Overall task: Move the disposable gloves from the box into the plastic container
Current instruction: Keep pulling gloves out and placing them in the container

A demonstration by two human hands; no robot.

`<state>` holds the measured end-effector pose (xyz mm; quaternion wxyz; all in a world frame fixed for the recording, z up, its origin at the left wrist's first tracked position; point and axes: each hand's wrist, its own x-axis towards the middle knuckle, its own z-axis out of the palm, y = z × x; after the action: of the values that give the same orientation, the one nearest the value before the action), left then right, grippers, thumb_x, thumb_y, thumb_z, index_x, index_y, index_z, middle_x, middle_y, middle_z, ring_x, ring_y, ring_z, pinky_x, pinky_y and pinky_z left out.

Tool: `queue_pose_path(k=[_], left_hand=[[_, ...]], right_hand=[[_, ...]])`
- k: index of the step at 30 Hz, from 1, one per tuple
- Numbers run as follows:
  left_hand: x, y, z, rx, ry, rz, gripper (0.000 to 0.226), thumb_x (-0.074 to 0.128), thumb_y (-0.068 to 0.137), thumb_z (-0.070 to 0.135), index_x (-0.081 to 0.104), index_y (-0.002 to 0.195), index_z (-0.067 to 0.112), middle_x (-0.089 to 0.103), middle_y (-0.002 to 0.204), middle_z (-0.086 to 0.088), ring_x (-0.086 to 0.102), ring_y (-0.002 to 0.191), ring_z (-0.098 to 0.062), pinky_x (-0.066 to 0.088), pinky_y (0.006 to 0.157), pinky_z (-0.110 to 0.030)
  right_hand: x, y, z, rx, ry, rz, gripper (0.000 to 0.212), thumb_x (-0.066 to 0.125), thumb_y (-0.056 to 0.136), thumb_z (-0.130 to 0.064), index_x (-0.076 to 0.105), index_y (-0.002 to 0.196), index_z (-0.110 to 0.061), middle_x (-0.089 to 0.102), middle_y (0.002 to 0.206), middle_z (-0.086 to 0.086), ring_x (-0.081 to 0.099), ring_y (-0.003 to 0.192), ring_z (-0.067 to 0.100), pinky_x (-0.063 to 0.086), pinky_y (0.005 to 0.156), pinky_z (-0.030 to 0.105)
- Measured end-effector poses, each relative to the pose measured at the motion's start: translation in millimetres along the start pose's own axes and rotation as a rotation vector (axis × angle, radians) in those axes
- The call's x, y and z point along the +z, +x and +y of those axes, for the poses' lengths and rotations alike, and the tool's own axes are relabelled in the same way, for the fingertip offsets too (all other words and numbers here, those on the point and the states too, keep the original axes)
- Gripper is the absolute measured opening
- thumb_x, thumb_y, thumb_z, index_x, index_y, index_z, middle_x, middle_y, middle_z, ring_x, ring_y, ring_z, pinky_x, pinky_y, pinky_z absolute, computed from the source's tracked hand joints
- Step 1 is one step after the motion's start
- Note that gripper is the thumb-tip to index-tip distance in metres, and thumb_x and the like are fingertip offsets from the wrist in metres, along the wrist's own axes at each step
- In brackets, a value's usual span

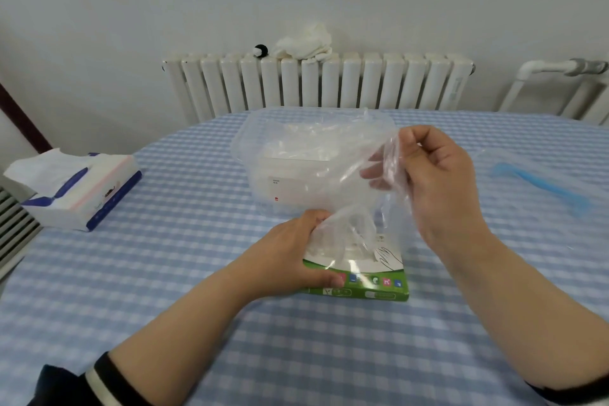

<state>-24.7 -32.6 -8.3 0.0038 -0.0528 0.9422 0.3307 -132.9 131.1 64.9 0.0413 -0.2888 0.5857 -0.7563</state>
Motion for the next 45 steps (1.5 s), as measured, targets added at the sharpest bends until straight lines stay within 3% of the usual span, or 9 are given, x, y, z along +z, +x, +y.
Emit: queue_pose_path(k=[4, 8, 12, 18, 24, 28, 35, 41, 45], left_hand=[[-4, -2, -1, -0.013, -0.189, -0.034, 0.071, 0.062, 0.066, 0.072, 0.036, 0.125, 0.042, 0.055, 0.117, 0.024, 0.056, 0.11, 0.0, 0.048, 0.093, -0.024], [-18, -6, 10, 0.064, -0.588, 0.228, 0.096, 0.043, 0.055, 0.098, 0.049, 0.125, 0.033, 0.064, 0.119, 0.01, 0.061, 0.112, -0.003, 0.048, 0.098, -0.023], [-39, -5, 41, 0.1, -0.62, 0.424, 0.077, 0.063, 0.062, 0.078, 0.054, 0.125, 0.034, 0.064, 0.123, 0.01, 0.06, 0.114, -0.002, 0.05, 0.097, -0.024], [-66, 27, 78, 0.091, -0.44, 0.518, 0.033, 0.071, 0.087, 0.027, 0.054, 0.116, 0.03, 0.074, 0.085, 0.005, 0.07, 0.082, -0.005, 0.054, 0.084, -0.031], [-102, 68, 100, 0.123, -0.186, 0.423, 0.035, 0.058, 0.094, 0.015, 0.039, 0.121, 0.027, 0.07, 0.087, -0.001, 0.054, 0.044, -0.003, 0.041, 0.045, -0.013], [-124, 103, 86, -0.035, -0.201, 0.422, 0.028, 0.056, 0.094, 0.01, 0.038, 0.112, 0.021, 0.055, 0.087, -0.01, 0.04, 0.047, -0.009, 0.032, 0.037, -0.015], [-120, 125, 34, -0.298, 0.228, 0.445, 0.023, 0.04, 0.091, 0.0, 0.033, 0.107, 0.014, 0.043, 0.068, -0.005, 0.04, 0.056, -0.019, 0.032, 0.052, -0.033], [-106, 120, 27, -0.368, 0.579, 0.209, 0.042, 0.037, 0.091, -0.003, 0.037, 0.133, 0.004, 0.057, 0.087, -0.011, 0.05, 0.071, -0.022, 0.035, 0.056, -0.03], [-106, 121, 20, -0.376, 0.8, 0.08, 0.014, 0.047, 0.096, 0.013, 0.06, 0.094, 0.009, 0.054, 0.086, -0.002, 0.05, 0.08, -0.02, 0.042, 0.071, -0.032]], right_hand=[[-5, 2, -7, 0.252, 0.068, -0.057, 0.022, 0.05, 0.1, -0.021, 0.063, 0.087, -0.008, 0.075, 0.086, 0.009, 0.072, 0.068, 0.022, 0.058, 0.059, 0.029], [-7, 2, -9, 0.399, 0.085, -0.104, 0.016, 0.053, 0.098, -0.019, 0.061, 0.088, -0.01, 0.075, 0.09, 0.011, 0.072, 0.072, 0.023, 0.057, 0.058, 0.028], [-8, 2, -9, 0.504, 0.126, -0.142, 0.017, 0.05, 0.099, -0.018, 0.061, 0.092, -0.008, 0.075, 0.09, 0.013, 0.072, 0.074, 0.025, 0.057, 0.059, 0.03], [-2, 0, -15, 0.628, 0.147, -0.169, 0.021, 0.049, 0.099, -0.019, 0.062, 0.094, -0.003, 0.075, 0.087, 0.014, 0.073, 0.073, 0.025, 0.061, 0.063, 0.032], [-10, 8, -7, 0.849, 0.705, -0.221, 0.089, 0.021, 0.089, -0.073, 0.056, 0.125, 0.001, 0.07, 0.11, 0.019, 0.072, 0.084, 0.03, 0.06, 0.073, 0.041], [-19, 15, -8, 0.784, 0.738, -0.194, 0.095, 0.023, 0.085, -0.077, 0.049, 0.132, 0.002, 0.069, 0.114, 0.017, 0.072, 0.09, 0.028, 0.061, 0.07, 0.038], [-37, 27, -13, 0.691, 0.277, -0.068, 0.061, 0.031, 0.099, -0.056, 0.057, 0.116, -0.004, 0.075, 0.098, 0.014, 0.074, 0.079, 0.023, 0.058, 0.054, 0.028], [-35, 21, -27, 0.616, -0.282, -0.436, 0.043, 0.044, 0.098, -0.043, 0.063, 0.091, -0.006, 0.075, 0.084, 0.014, 0.072, 0.069, 0.022, 0.056, 0.058, 0.027], [-29, 11, -26, 0.599, -0.436, -0.628, 0.043, 0.046, 0.097, -0.045, 0.066, 0.089, -0.008, 0.076, 0.083, 0.01, 0.072, 0.072, 0.02, 0.054, 0.063, 0.026]])
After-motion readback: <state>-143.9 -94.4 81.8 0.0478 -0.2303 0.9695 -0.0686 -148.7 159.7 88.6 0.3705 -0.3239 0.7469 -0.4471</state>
